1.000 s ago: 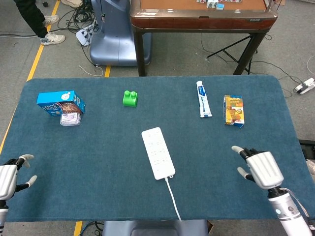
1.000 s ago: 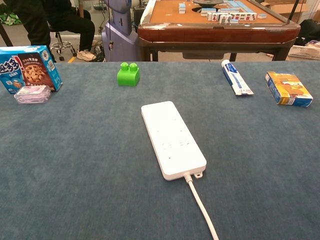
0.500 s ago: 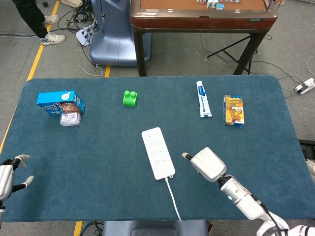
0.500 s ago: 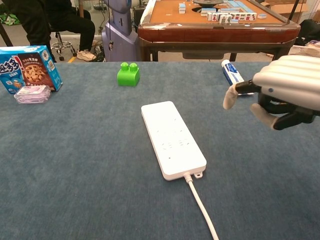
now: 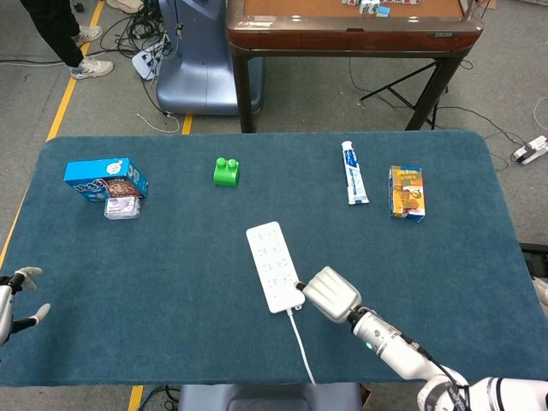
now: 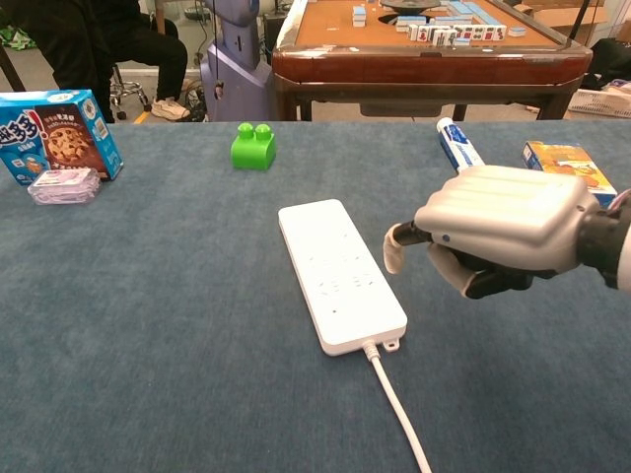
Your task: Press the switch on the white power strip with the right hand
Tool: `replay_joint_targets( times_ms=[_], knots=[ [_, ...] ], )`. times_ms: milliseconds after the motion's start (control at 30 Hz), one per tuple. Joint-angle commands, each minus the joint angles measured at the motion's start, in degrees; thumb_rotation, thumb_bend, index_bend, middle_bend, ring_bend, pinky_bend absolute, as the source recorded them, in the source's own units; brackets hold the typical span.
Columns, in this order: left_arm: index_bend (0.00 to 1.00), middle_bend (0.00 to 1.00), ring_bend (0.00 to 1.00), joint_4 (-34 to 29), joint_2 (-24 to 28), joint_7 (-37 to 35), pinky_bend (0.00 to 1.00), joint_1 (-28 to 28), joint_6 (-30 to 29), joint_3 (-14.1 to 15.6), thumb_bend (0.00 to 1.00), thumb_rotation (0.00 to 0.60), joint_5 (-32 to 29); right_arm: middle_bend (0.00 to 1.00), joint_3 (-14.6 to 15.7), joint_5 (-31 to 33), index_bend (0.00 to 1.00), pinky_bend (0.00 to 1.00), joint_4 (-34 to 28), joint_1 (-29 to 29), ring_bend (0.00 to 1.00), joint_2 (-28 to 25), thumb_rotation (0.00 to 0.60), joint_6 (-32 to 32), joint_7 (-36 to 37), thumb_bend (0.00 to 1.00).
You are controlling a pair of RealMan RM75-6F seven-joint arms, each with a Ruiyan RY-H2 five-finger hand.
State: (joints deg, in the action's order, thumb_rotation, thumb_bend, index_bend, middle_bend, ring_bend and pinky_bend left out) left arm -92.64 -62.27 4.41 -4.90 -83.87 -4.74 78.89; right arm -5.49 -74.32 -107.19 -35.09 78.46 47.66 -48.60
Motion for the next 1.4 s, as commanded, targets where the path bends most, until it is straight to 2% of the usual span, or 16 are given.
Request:
replay_joint_targets(
  times_ms=[33,400,1400],
  knots=[
    [0.42,0.50,0.45,0.0,0.1,-0.3,0.63,0.1,-0.1,-0.1,0.21,0.600,-0.1,1.00,0.5,2.2,0.32,1.00,0.6,-1.7,1.00,1.5,0.600,-0.7,-1.3,0.97],
    [0.42,0.50,0.45,0.4,0.7,-2.0,0.63,0.2,0.3,-0.6,0.21,0.600,-1.1,1.00,1.7,6.8,0.32,1.00,3.5,-5.7,1.00,5.1,0.600,-1.0,-1.6,0.97],
    [0.42,0.50,0.45,0.2,1.4,-3.6,0.63,0.6,0.0,-1.0,0.21,0.600,-1.2,1.00,5.2,11.1,0.32,1.00,6.7,-10.7,1.00,8.4,0.600,1.9,-0.9,0.98]
  ],
)
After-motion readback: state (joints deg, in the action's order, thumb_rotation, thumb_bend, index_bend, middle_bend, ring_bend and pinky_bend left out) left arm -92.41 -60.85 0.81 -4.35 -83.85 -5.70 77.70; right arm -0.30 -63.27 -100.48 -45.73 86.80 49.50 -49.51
